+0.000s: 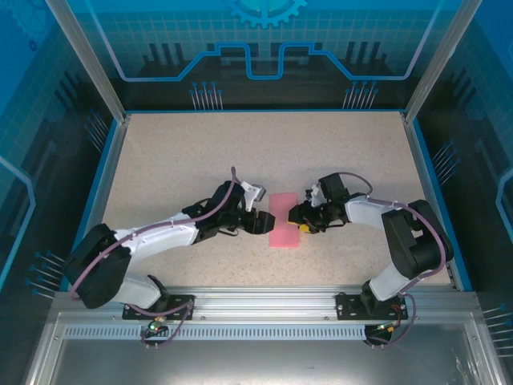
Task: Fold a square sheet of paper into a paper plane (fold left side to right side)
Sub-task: Fold the triangle a second time at the center of the table.
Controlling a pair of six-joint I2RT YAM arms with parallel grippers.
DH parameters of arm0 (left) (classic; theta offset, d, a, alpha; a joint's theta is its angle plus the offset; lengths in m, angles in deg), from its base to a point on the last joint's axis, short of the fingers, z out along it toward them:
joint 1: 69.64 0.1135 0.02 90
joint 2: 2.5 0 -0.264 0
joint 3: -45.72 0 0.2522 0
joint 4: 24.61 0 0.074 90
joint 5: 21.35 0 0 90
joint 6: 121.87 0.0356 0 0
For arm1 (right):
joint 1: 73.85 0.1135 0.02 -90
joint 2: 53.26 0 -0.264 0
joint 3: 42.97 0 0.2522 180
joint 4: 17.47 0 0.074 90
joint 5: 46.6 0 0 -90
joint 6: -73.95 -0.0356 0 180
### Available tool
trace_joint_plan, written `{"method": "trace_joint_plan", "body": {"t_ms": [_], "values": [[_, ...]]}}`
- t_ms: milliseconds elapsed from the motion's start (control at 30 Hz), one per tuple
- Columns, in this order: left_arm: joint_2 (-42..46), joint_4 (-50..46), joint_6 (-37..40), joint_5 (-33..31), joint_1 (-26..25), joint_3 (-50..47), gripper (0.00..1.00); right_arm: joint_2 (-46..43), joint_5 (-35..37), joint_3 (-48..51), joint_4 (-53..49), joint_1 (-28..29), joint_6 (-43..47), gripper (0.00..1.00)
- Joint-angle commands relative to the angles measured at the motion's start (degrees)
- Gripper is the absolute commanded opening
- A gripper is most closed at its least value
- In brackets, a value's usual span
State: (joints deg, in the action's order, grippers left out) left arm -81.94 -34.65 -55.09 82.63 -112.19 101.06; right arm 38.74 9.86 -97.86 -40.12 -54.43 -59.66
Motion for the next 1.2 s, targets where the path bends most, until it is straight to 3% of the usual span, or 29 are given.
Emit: {"method": "trace_joint_plan", "body": {"t_ms": [0,233,533,933,1167], "values": [[3.23,-2.96,6.91,-7.76,-4.21,-1.48,0.60,1.38,-2.24,-2.62,0.18,-0.77,-1.11,0.45],[0.86,-8.03,11.17,-17.39,-13.96,2.25,0.62,2.41,-2.39,-5.95,-1.94,-1.58,-1.38,0.45],[-12.42,-12.90,13.63,-28.04,-23.39,13.86,0.63,1.77,-3.37,-8.95,-3.86,-2.02,-1.49,0.45],[-25.57,-26.54,8.74,-39.85,-25.48,27.40,0.67,2.30,-4.04,-8.92,-3.14,-1.89,-2.15,0.45],[-29.89,-29.55,8.39,-41.16,-25.62,31.19,0.68,2.56,-3.87,-8.88,-2.19,-1.51,-2.76,0.44]]}}
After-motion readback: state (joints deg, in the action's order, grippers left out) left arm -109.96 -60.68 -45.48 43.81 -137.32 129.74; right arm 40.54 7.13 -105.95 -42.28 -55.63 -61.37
